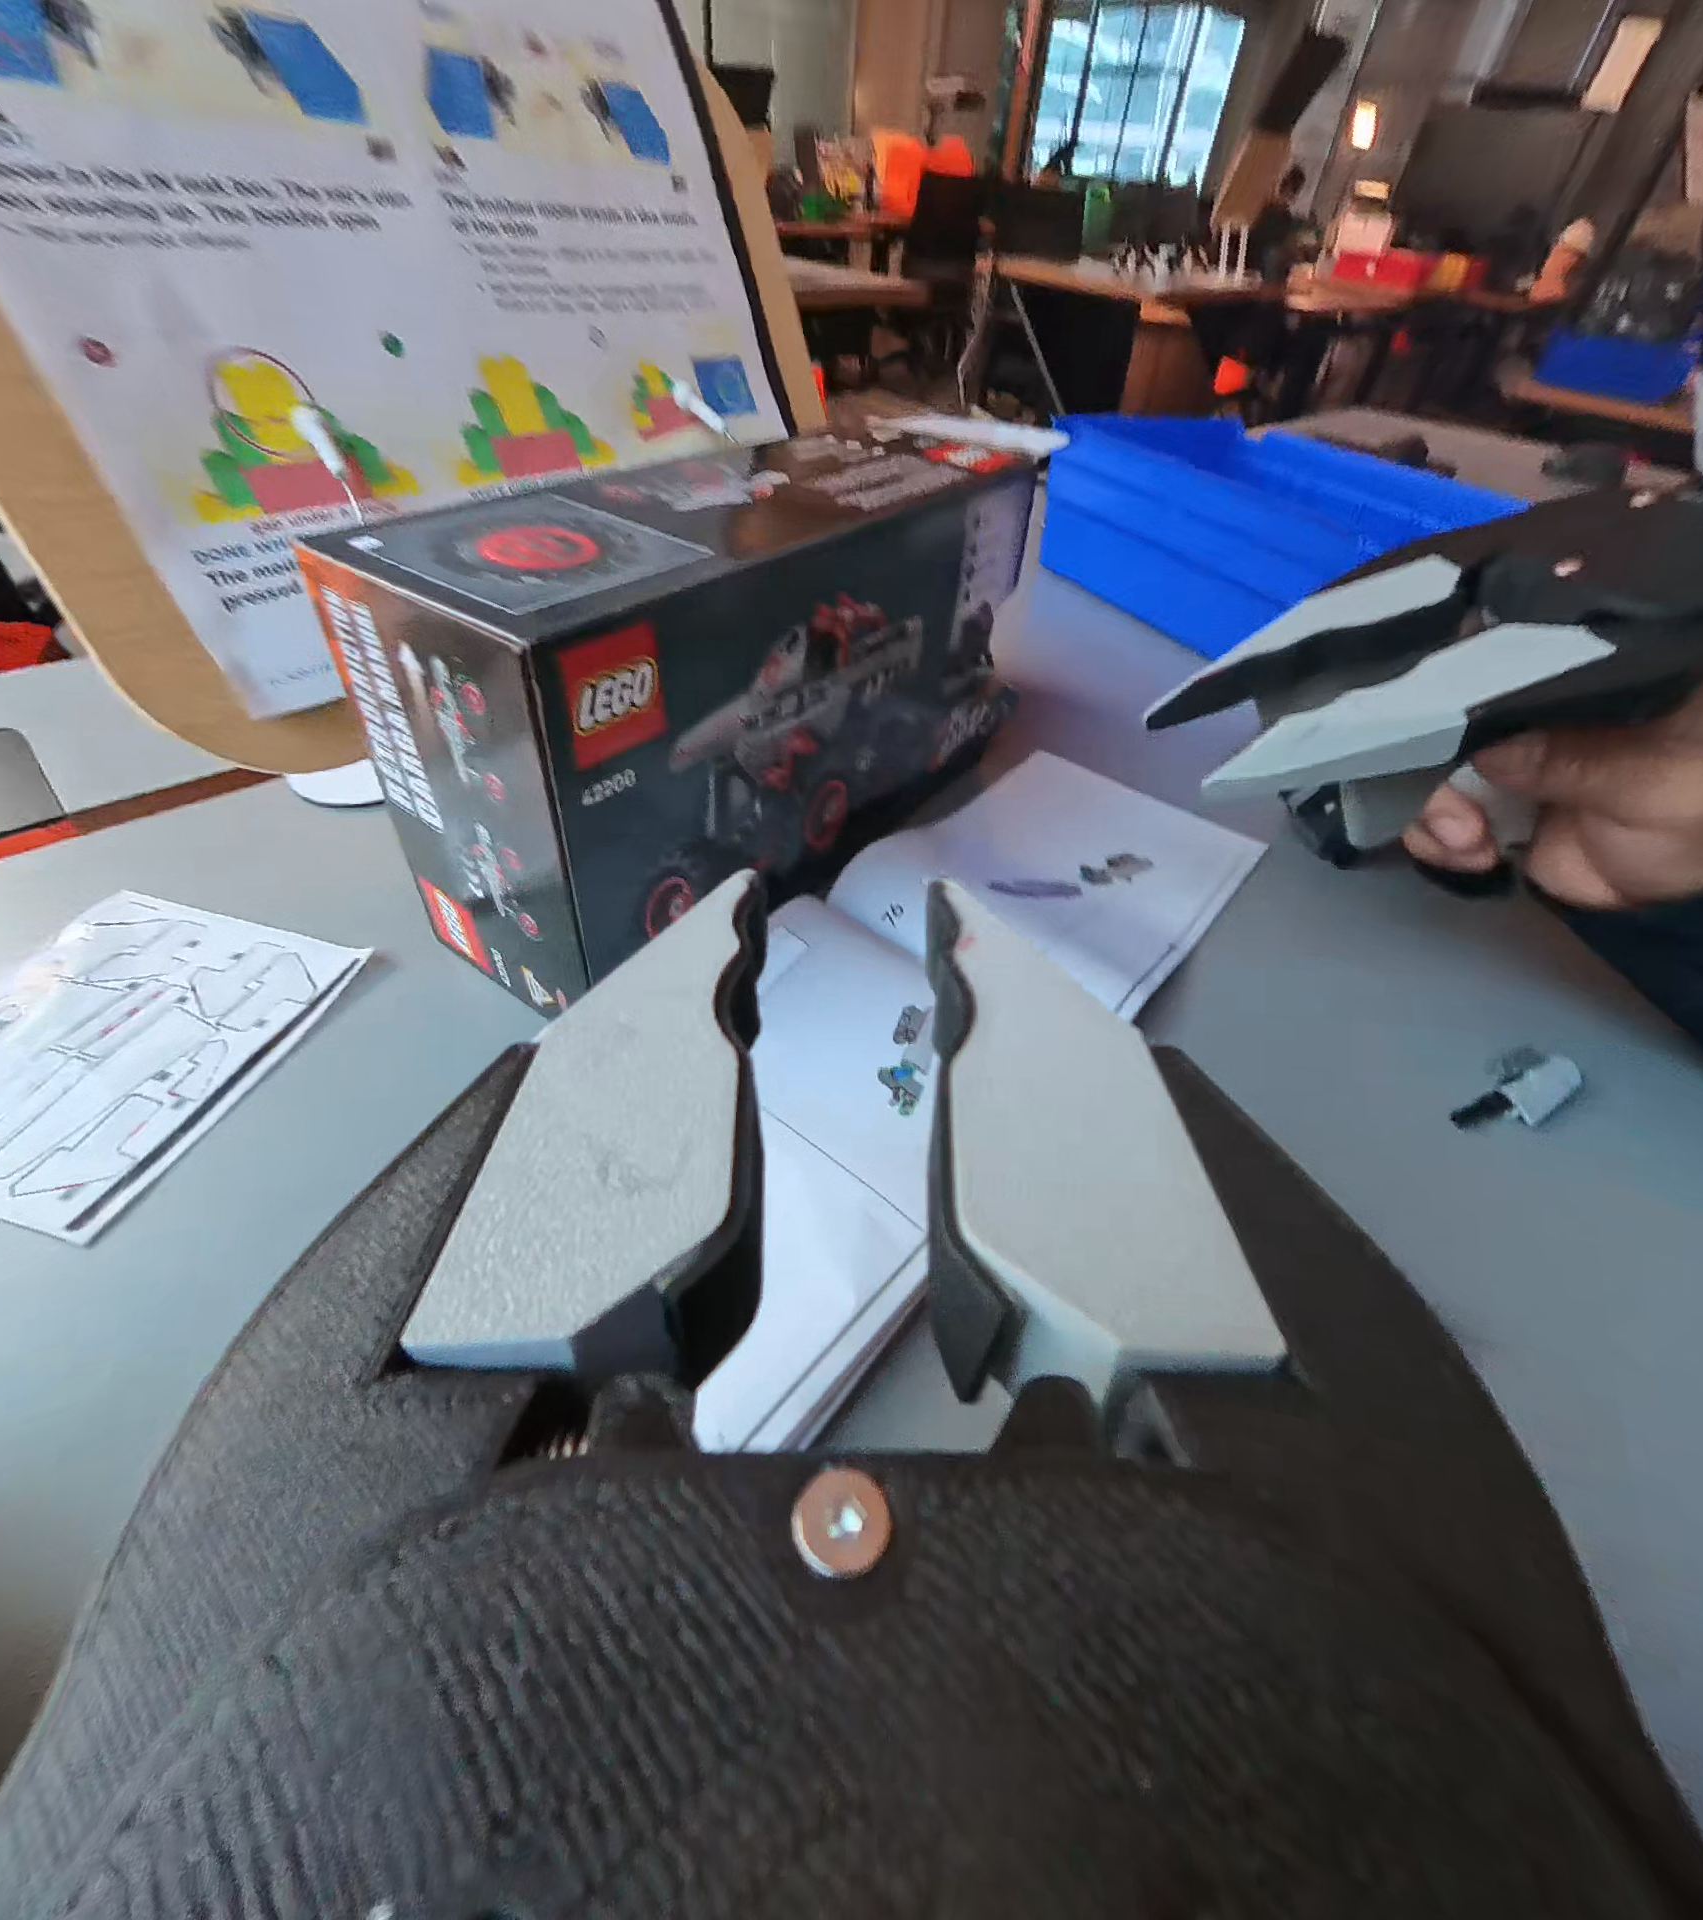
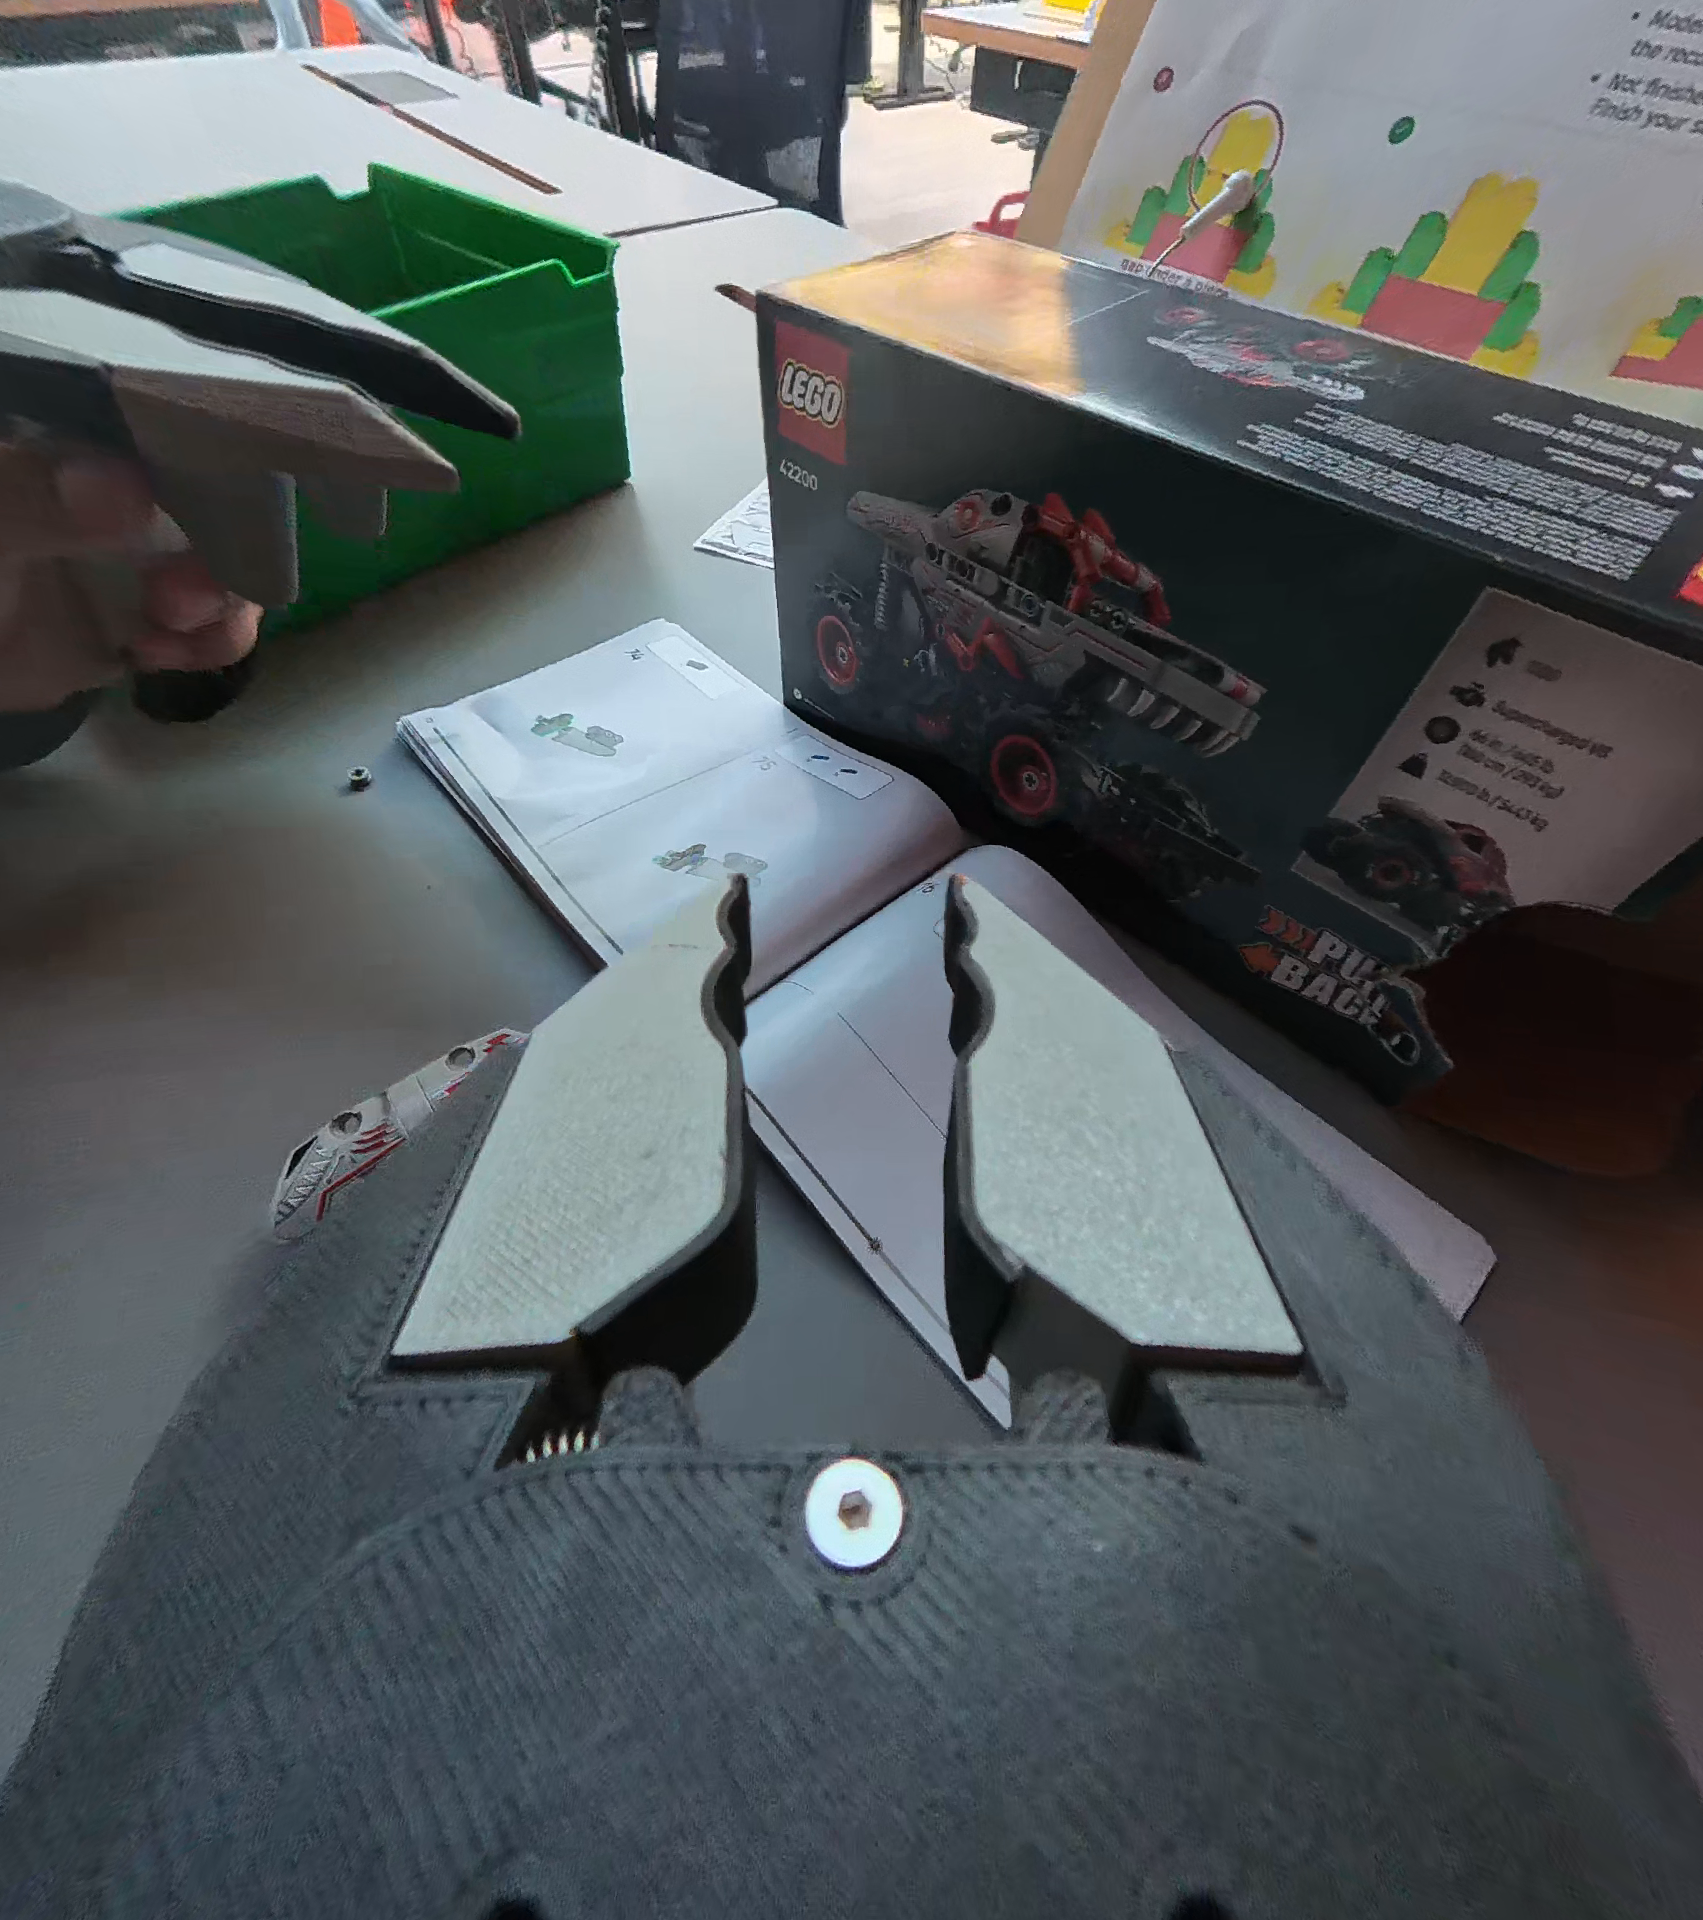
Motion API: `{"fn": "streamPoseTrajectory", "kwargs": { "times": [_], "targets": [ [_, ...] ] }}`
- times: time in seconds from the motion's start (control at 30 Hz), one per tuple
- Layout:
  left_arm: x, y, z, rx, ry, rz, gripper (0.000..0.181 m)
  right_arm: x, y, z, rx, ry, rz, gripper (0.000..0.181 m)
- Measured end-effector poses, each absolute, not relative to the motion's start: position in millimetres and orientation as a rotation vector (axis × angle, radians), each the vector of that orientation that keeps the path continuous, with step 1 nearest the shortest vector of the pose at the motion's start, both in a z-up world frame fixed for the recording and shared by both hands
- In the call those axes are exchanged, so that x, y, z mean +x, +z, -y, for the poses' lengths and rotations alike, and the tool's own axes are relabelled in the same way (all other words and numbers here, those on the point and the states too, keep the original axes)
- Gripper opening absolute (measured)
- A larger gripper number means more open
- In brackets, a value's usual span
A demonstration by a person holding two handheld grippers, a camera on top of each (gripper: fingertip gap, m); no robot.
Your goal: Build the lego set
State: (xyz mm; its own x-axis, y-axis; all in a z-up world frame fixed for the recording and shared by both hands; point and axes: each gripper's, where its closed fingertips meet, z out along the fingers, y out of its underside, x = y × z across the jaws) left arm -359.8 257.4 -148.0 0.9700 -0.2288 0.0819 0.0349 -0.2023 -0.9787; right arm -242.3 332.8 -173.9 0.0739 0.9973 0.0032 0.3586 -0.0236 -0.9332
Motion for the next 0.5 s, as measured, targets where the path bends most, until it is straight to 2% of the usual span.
{"fn": "streamPoseTrajectory", "kwargs": {
  "times": [0.13, 0.5],
  "targets": [
    [-361, -144, -257, -1.738, -0.259, -0.146, 0.026, -238, -166, -333, -1.52, 1.023, 1.383, 0.038],
    [-362, -137, -256, -1.697, -0.276, -0.112, 0.024, -230, -156, -331, -1.472, 1.016, 1.368, 0.032]
  ]
}}
